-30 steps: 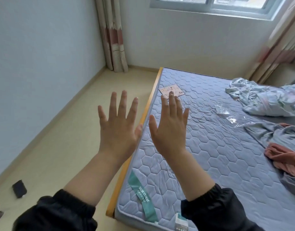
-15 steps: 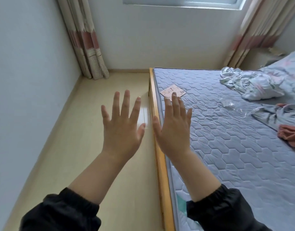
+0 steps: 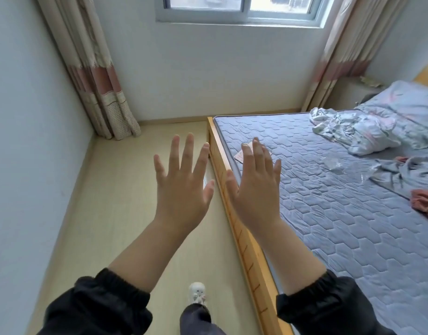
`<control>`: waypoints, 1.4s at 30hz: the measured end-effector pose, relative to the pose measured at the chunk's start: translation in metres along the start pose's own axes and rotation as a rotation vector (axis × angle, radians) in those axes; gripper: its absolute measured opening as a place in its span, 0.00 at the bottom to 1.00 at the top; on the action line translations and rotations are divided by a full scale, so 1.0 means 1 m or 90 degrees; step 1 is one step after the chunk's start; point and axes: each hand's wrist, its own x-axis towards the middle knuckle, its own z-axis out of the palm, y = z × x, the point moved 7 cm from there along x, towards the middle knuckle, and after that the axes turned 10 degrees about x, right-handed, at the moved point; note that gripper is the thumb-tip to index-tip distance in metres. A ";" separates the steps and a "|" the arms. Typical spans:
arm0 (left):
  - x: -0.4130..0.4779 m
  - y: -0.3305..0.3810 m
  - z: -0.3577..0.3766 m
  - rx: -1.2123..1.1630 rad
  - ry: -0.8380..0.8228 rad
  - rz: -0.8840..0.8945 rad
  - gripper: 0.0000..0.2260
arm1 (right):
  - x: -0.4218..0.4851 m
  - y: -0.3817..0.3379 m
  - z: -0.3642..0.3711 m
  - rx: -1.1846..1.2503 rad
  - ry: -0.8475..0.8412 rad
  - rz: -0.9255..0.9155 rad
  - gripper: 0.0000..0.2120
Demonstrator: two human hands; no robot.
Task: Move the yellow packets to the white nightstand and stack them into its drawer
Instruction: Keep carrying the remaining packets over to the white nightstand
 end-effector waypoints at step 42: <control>0.957 -0.317 0.581 -0.064 -0.113 0.134 0.35 | 0.949 0.173 0.584 -0.135 -0.020 0.108 0.34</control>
